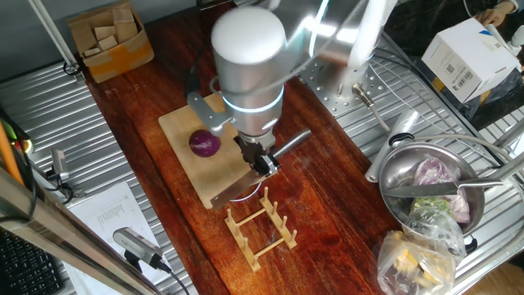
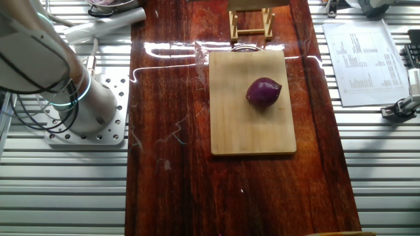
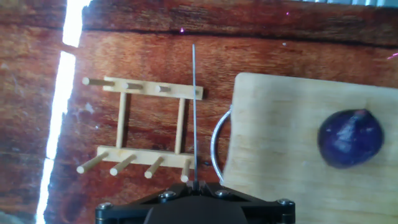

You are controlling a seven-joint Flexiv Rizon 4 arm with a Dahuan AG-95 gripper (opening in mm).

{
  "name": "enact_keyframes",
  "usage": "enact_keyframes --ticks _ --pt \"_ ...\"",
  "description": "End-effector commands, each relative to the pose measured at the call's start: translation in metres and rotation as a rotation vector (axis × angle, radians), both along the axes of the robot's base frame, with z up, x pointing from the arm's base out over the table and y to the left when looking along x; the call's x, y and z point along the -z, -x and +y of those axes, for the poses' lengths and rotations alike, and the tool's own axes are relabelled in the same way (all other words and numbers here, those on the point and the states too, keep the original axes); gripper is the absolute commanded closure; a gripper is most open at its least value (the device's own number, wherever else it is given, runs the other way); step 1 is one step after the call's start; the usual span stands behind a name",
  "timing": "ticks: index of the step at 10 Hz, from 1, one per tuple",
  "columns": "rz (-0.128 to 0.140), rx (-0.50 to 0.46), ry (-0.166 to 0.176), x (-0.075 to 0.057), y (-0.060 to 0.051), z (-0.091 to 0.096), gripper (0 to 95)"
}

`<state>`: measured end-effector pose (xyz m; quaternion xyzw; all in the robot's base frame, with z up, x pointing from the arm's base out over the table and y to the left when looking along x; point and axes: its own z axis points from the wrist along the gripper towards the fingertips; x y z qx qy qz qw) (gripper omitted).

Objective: Chop the onions

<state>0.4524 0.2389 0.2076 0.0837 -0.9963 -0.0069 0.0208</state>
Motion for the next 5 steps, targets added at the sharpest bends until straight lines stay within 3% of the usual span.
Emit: enact_keyframes --ticks 1,5 --pt "-0.035 0.054 0.018 0.0023 -0.0027 0.0014 95.0" --pt "-0.085 0.060 0.001 0.0023 -0.0027 0.0014 95.0"
